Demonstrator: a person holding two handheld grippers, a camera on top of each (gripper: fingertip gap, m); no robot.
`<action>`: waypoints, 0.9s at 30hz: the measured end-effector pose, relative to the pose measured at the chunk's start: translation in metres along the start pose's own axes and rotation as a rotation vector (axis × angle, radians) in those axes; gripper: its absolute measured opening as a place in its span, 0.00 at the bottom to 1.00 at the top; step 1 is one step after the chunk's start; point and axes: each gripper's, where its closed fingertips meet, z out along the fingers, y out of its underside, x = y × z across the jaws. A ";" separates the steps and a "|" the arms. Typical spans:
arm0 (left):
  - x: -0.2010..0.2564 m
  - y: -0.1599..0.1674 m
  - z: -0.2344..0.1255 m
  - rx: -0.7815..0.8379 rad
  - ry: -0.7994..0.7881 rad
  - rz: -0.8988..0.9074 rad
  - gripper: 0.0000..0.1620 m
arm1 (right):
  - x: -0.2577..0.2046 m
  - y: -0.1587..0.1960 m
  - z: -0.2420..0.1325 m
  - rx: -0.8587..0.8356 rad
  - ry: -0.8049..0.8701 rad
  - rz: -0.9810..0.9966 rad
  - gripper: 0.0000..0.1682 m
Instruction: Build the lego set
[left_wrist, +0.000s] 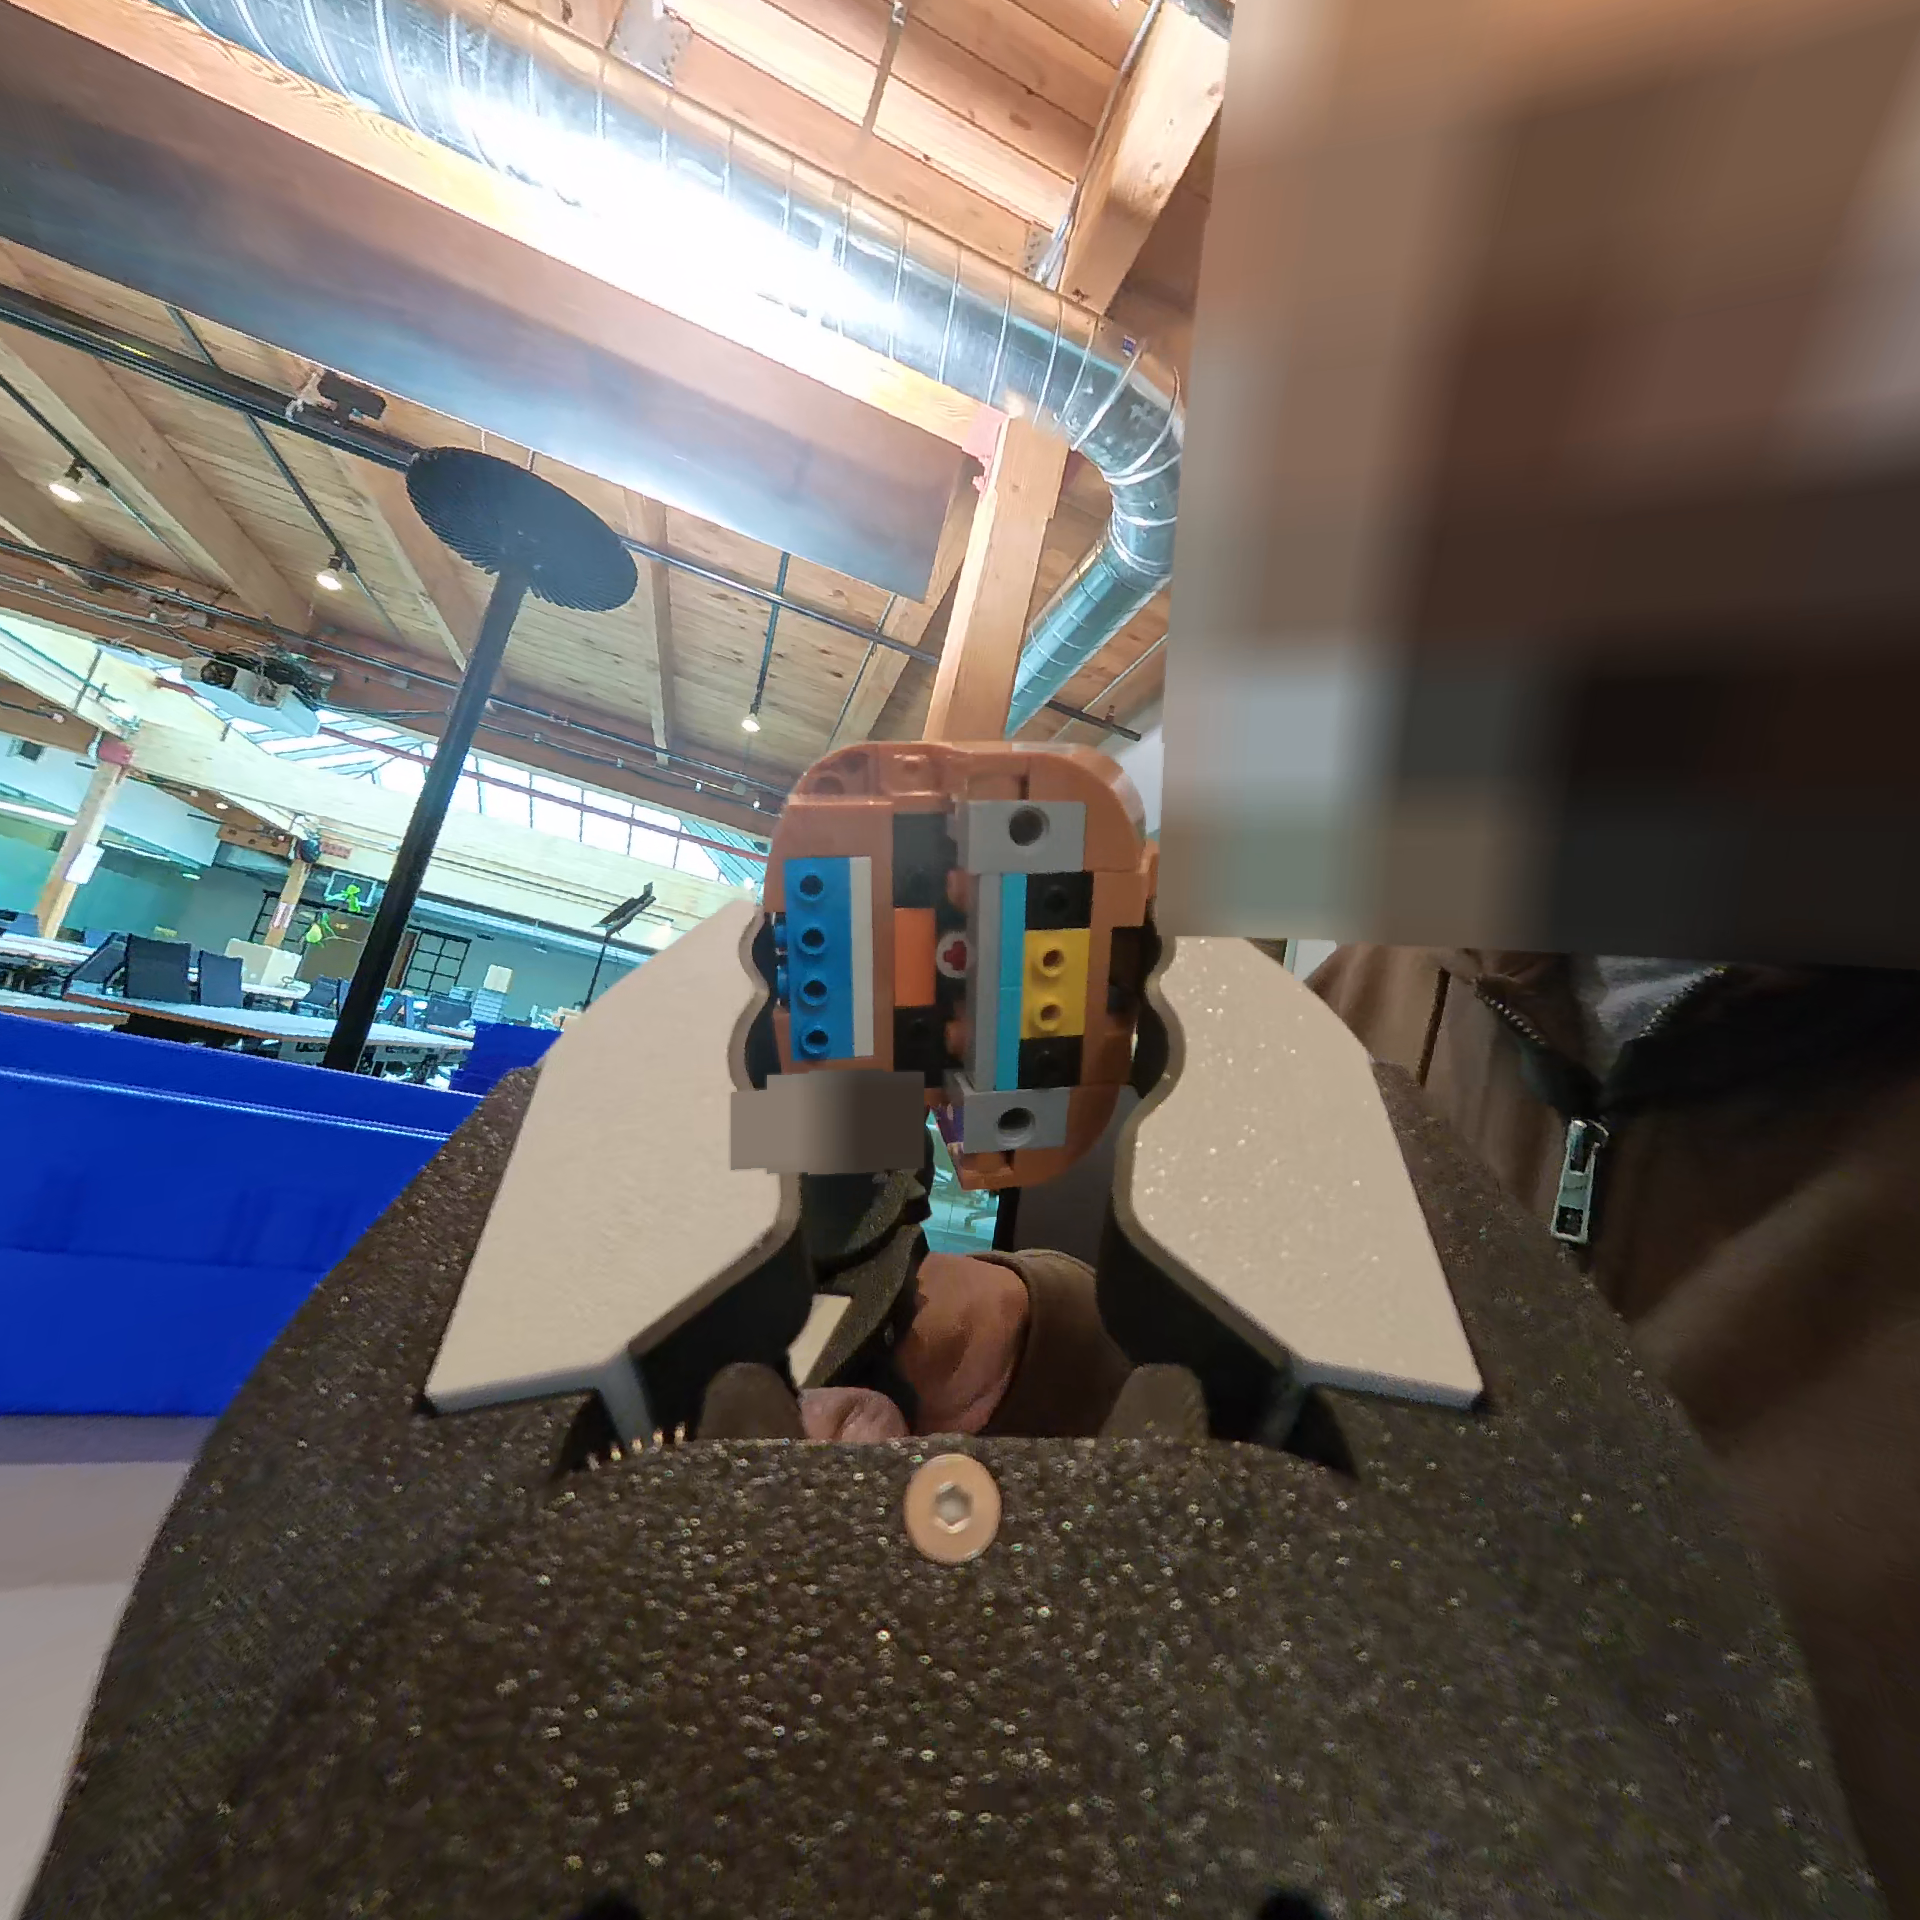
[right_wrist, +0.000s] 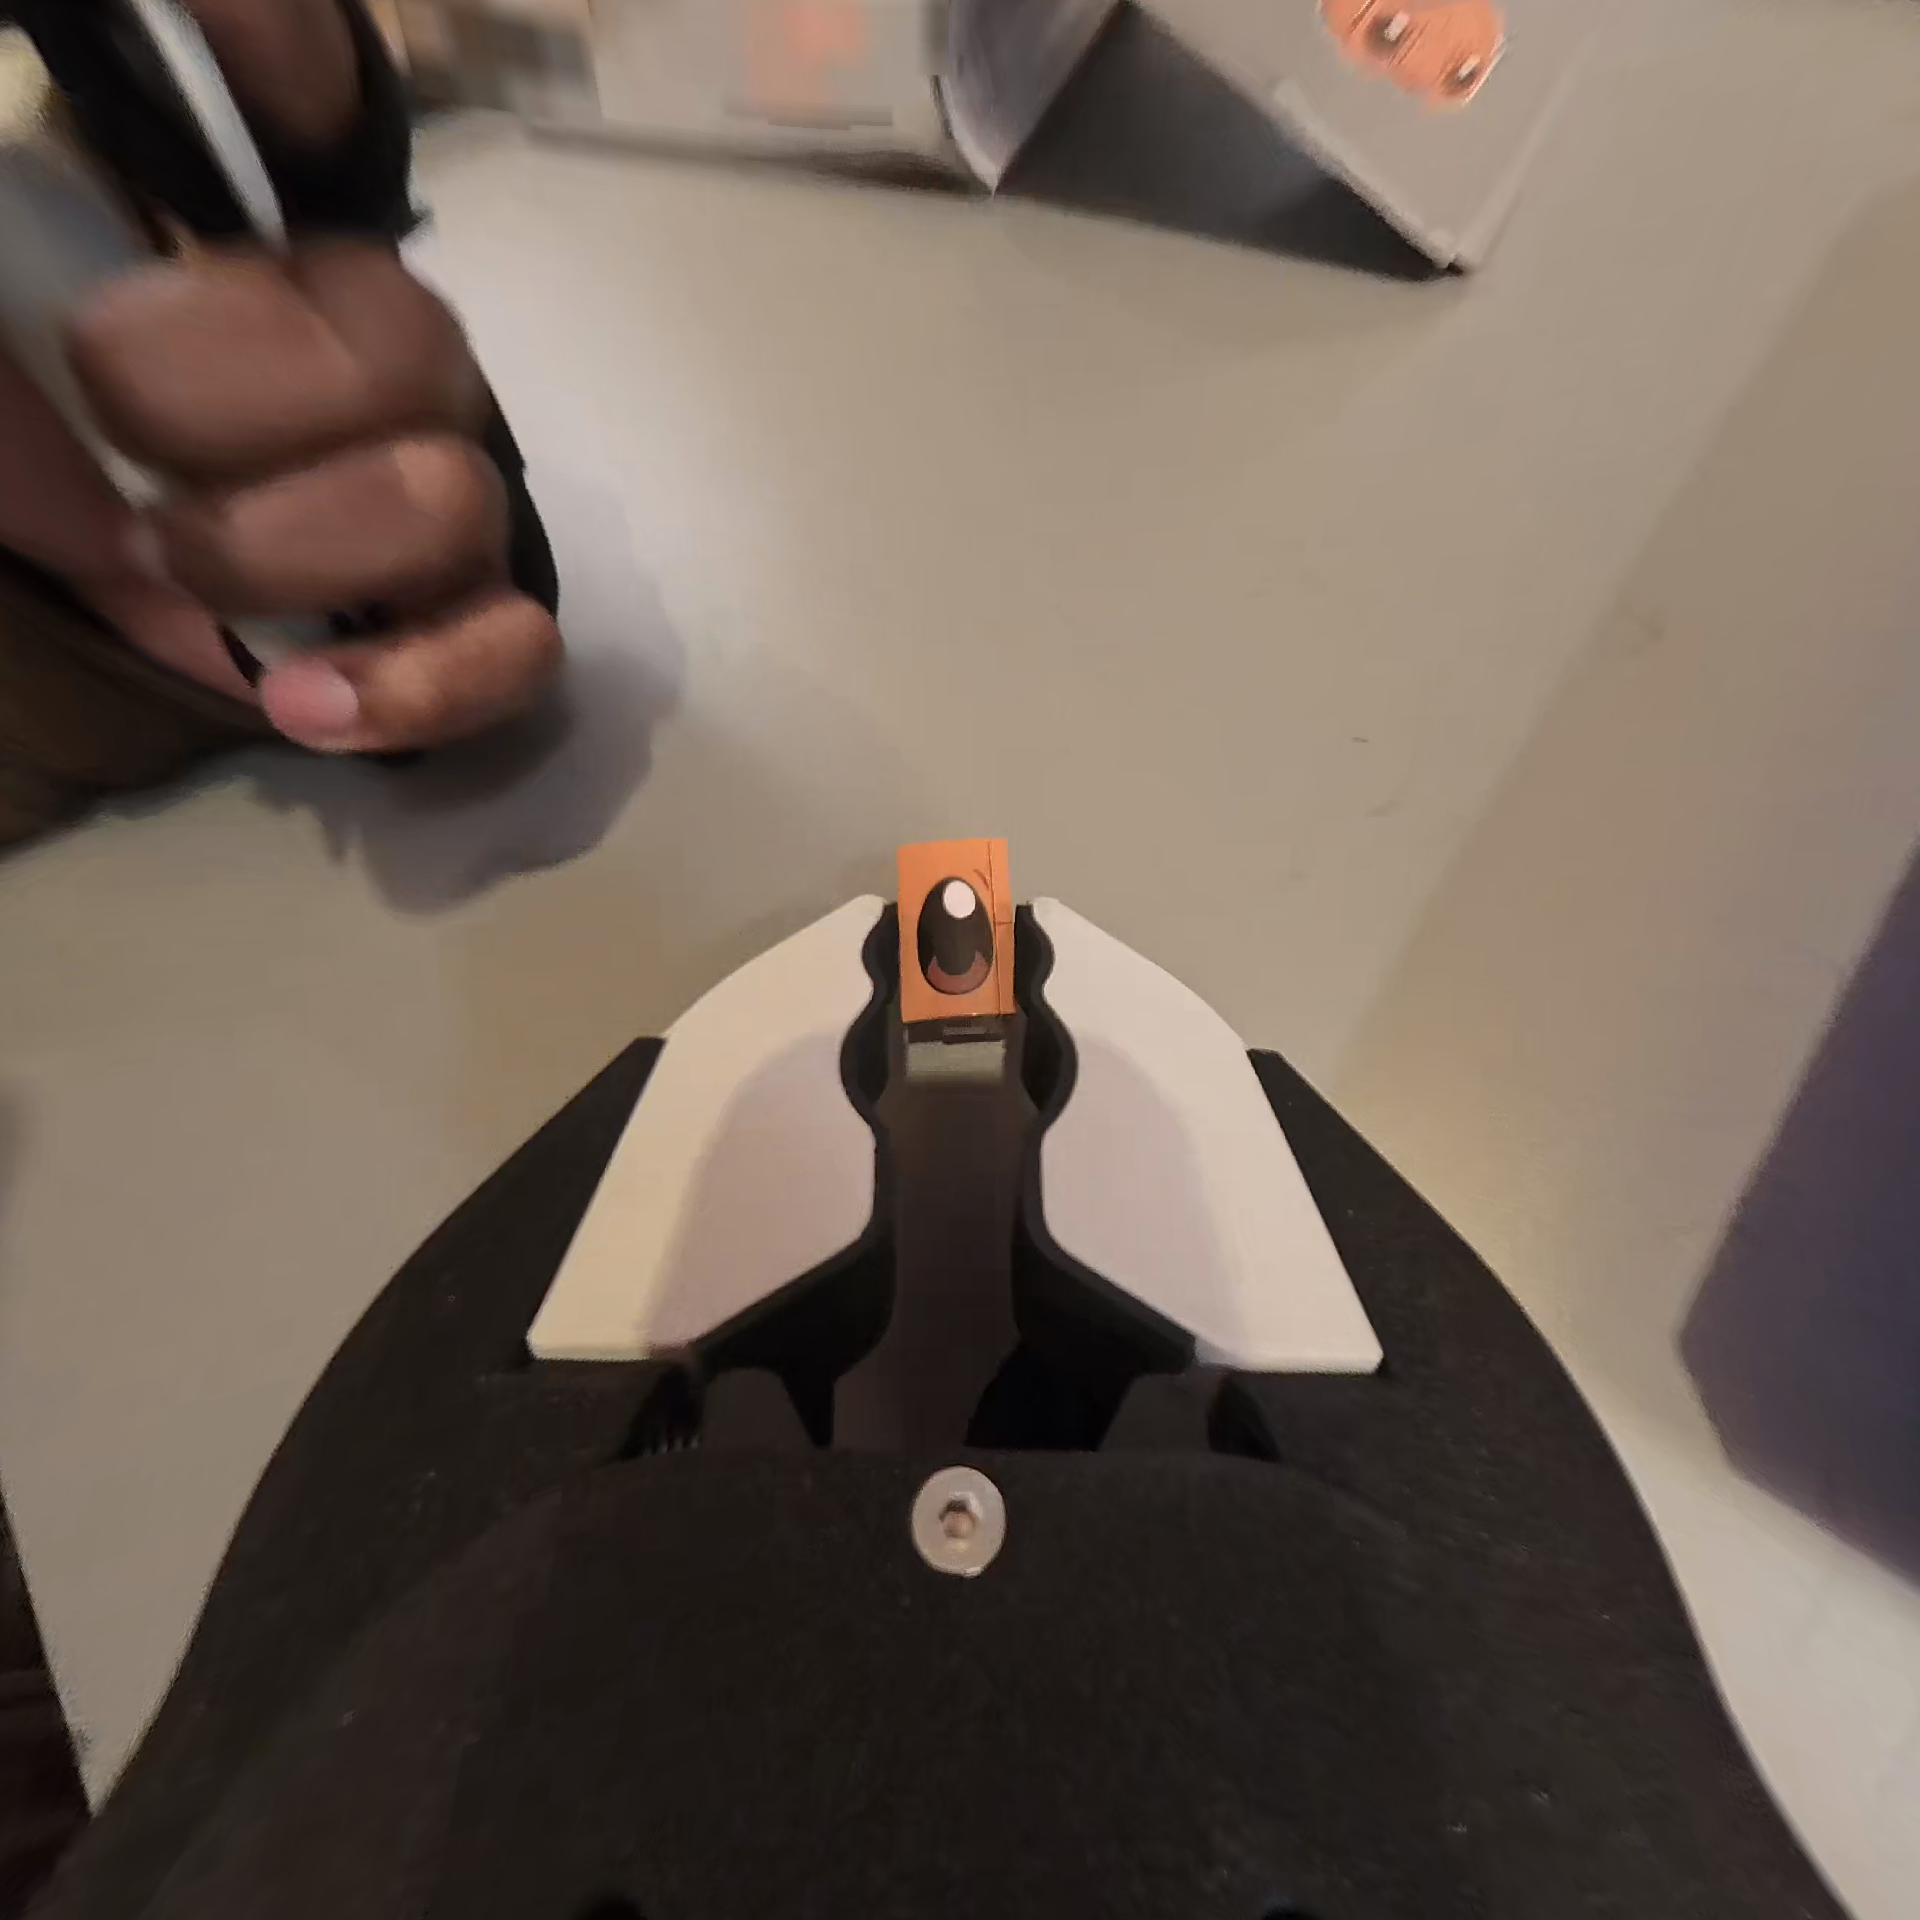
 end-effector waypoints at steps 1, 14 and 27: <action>-0.002 -0.001 0.000 0.009 -0.009 -0.006 0.41 | 0.000 0.002 0.002 -0.019 0.009 -0.015 0.12; -0.011 -0.005 -0.003 0.064 -0.061 -0.060 0.41 | -0.006 -0.031 -0.026 0.086 -0.011 -0.085 0.41; -0.008 0.019 0.006 -0.072 -0.074 0.022 0.41 | -0.097 -0.119 -0.056 0.509 -0.329 -0.275 0.49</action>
